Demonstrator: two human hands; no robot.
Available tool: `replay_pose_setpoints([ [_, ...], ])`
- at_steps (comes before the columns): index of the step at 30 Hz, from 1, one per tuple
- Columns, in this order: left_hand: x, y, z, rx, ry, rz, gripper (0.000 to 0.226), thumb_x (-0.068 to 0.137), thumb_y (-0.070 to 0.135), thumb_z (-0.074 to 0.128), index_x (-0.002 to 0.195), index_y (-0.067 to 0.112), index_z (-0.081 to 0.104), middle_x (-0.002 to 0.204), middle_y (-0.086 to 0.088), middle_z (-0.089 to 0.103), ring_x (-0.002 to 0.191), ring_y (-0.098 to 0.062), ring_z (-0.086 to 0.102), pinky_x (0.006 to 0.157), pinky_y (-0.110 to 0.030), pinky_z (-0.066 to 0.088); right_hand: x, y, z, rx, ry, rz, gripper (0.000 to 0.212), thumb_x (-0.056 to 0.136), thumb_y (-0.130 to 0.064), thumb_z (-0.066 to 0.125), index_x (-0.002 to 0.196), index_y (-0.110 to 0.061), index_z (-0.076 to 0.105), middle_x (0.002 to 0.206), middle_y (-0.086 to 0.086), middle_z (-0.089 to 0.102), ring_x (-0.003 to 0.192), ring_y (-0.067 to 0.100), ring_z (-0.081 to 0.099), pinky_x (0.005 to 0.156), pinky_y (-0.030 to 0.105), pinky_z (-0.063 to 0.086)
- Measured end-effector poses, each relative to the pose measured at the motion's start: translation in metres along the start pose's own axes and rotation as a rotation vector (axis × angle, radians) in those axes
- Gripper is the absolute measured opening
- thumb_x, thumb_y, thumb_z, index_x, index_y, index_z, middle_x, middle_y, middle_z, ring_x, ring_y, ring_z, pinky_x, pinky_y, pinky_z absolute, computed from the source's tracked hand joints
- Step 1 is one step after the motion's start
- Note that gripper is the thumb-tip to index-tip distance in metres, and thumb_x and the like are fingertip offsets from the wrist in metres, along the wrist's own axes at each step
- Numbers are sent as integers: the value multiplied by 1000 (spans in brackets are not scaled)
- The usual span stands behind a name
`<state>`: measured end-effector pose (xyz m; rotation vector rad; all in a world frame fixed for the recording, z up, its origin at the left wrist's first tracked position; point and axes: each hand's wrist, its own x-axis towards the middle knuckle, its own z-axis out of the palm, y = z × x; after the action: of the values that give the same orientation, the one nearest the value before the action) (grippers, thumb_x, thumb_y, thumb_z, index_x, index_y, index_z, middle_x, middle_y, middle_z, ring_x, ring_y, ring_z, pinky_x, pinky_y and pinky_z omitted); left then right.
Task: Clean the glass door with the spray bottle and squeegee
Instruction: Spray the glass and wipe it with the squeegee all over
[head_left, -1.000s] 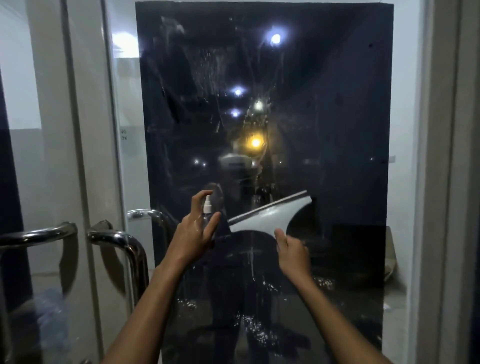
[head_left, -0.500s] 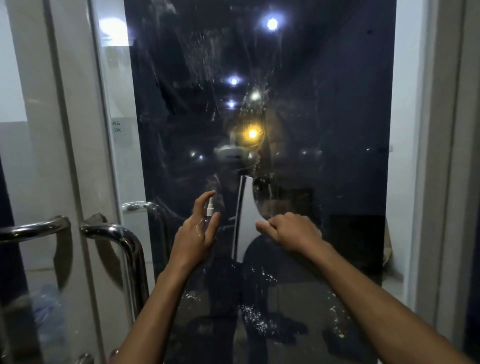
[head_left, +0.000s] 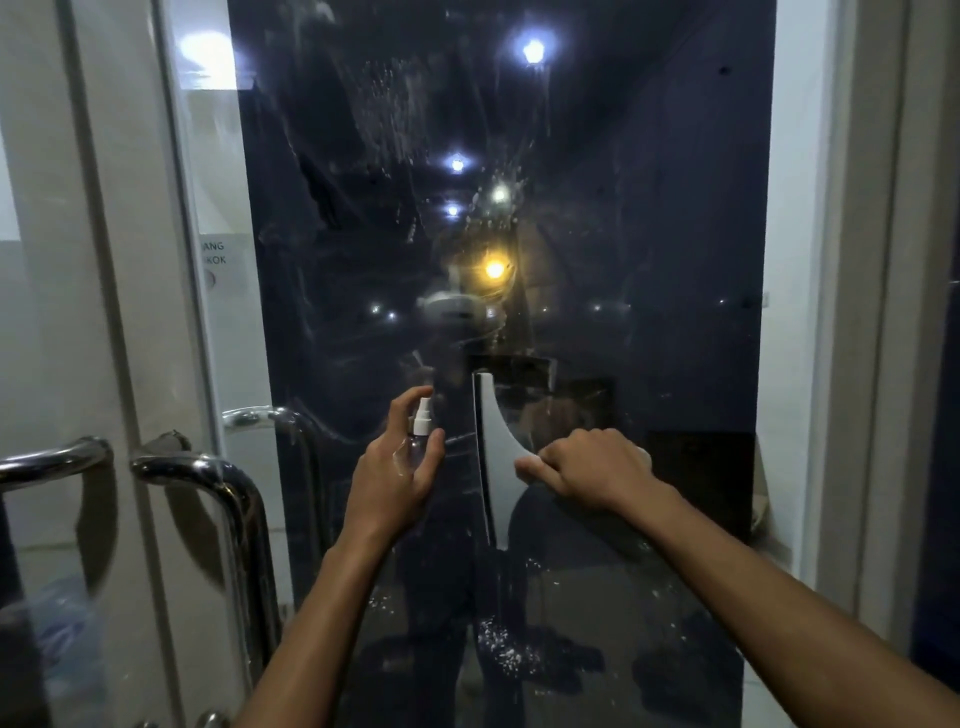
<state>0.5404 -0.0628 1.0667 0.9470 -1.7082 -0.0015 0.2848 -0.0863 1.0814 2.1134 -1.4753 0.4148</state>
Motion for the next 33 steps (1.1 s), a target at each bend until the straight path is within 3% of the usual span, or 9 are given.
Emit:
replay_pose_setpoints([
  [7,-3,-4,-2,10,8,-15,46,102,31,54,141,42,32,85,1,69,67,-17,68,67,-48,60,-36,66,18,75,-129,182,73,89,-83,13,74,-29,60,72,-7,62,69,13,62,72,36,50],
  [11,-6,-3,0,10,-4,-13,45,102,32,54,140,43,33,82,1,68,65,-16,66,65,-47,59,-54,89,21,60,-48,213,82,82,-88,7,68,-26,60,61,-7,59,55,7,58,70,35,56],
  [14,-6,-2,3,10,-9,-8,45,101,34,54,140,45,33,78,1,67,62,-15,65,63,-47,59,-51,76,13,73,50,164,86,82,-88,4,73,-27,64,57,-7,56,51,4,54,59,29,48],
  [18,-5,-1,8,17,-12,4,45,102,36,53,141,46,33,84,2,68,63,-13,65,63,-45,59,-29,30,8,39,-40,51,86,82,-87,1,94,-37,70,66,-10,57,64,14,61,64,32,48],
  [20,-5,-1,11,16,-18,0,46,101,37,53,142,46,32,89,2,69,68,-13,66,66,-46,60,-20,15,14,-27,-60,10,79,90,-81,9,90,-31,70,70,-6,56,71,21,64,68,35,47],
  [23,-6,-2,13,10,-12,-1,45,101,41,51,141,48,32,96,0,70,73,-14,68,69,-48,60,-27,31,18,-22,-100,118,71,93,-78,15,85,-29,67,75,-4,62,75,20,65,76,37,50],
  [26,-11,-6,16,6,5,7,44,101,42,50,140,48,32,94,-1,70,73,-15,68,67,-48,59,-56,67,22,106,-80,274,75,91,-80,12,83,-30,67,73,-7,64,68,11,62,78,38,54],
  [29,-19,-9,20,-9,10,-7,44,101,39,51,140,50,33,85,1,70,67,-13,67,64,-47,59,-75,73,28,371,86,393,75,88,-81,14,69,-28,63,64,-7,61,61,11,59,70,37,52],
  [33,-26,-12,23,-13,10,-19,43,101,38,52,138,49,34,83,5,68,67,-10,66,64,-45,58,-46,37,24,855,298,467,61,101,-59,34,58,-19,51,56,-2,56,56,12,54,62,37,43],
])
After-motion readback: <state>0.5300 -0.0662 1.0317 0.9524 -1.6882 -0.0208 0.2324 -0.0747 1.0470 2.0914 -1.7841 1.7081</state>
